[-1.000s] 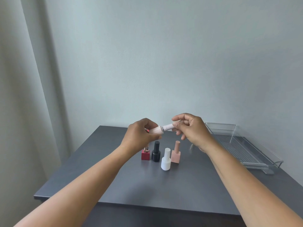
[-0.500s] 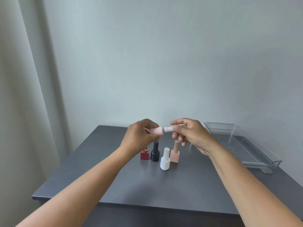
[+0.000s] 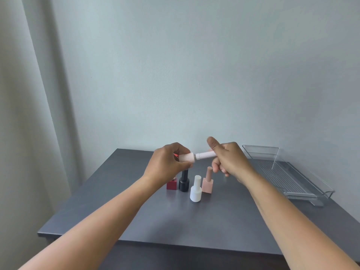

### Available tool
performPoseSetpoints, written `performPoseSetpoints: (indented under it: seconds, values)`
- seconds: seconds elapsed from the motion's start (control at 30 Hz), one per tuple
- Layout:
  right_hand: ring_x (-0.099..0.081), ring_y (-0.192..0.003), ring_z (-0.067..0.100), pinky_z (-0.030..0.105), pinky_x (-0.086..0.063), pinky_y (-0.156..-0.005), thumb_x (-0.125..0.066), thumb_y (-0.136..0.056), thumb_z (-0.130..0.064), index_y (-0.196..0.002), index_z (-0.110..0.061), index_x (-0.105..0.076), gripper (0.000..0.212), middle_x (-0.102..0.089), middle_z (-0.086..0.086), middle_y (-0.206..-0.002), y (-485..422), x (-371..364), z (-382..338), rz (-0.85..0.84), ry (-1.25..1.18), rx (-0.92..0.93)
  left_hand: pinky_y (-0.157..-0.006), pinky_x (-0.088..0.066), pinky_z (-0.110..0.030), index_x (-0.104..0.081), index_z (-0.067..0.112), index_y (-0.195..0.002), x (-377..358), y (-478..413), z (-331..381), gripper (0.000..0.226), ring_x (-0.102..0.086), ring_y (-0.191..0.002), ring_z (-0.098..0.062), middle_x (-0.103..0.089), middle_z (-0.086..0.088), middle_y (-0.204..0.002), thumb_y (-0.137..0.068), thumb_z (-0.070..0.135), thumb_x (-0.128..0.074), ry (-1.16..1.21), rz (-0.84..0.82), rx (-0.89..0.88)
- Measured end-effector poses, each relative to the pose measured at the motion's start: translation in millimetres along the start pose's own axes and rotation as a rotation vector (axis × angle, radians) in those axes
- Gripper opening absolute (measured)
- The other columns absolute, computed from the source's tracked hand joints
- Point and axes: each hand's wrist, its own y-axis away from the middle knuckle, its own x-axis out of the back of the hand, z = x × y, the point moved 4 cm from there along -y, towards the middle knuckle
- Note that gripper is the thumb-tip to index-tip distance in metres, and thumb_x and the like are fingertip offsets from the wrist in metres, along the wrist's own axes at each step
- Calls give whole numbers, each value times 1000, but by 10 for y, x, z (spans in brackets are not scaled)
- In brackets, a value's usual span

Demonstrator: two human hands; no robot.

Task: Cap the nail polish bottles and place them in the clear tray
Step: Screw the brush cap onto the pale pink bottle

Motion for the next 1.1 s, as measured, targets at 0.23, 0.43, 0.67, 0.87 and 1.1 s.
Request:
performPoseSetpoints:
  seconds: [0.23,0.43,0.67,0.87,1.1]
  values:
    - [-48,-45,10,22,-40,-41,-47,-102,-22,-107,-13,-58,15,-69,1,-62,29,-60,53,-222,-92,-21,-50,-51,-16,-68,38,-84,-35,-14,-26,25,-65,-66,2,-66,32,-85,-70,25,-84,-1,6,1]
    - [-42,-36,14,20,-31,-38,-50,-90,-63,-71,-8,-69,62,-67,8,-52,-9,-2,62,-66,19,-71,-53,-54,-20,-67,39,-83,-32,-13,-15,25,-65,-64,3,-67,31,-85,-70,26,-84,-5,13,-15]
    - [-44,-42,10,22,-35,-40,-64,-85,-57,-106,-22,-66,41,-68,1,-62,-21,16,92,-132,-78,-29,-48,-53,-21,-67,38,-82,0,-26,-47,25,-62,-52,4,-70,24,-78,-70,23,-84,6,5,-5]
    - [-46,-40,11,22,-37,-37,-68,-91,-22,-99,-3,-67,21,-75,7,-70,-46,13,112,-98,-177,27,-50,-53,-22,-68,38,-82,-21,-31,-71,26,-61,-54,4,-70,24,-79,-70,24,-85,-2,16,8]
    - [-42,-33,16,19,-30,-36,-56,-87,-64,-86,-9,-66,56,-74,13,-65,-62,19,91,-69,-88,-44,-48,-52,-22,-68,36,-83,12,-32,-51,25,-60,-51,3,-72,18,-77,-71,21,-84,12,8,14]
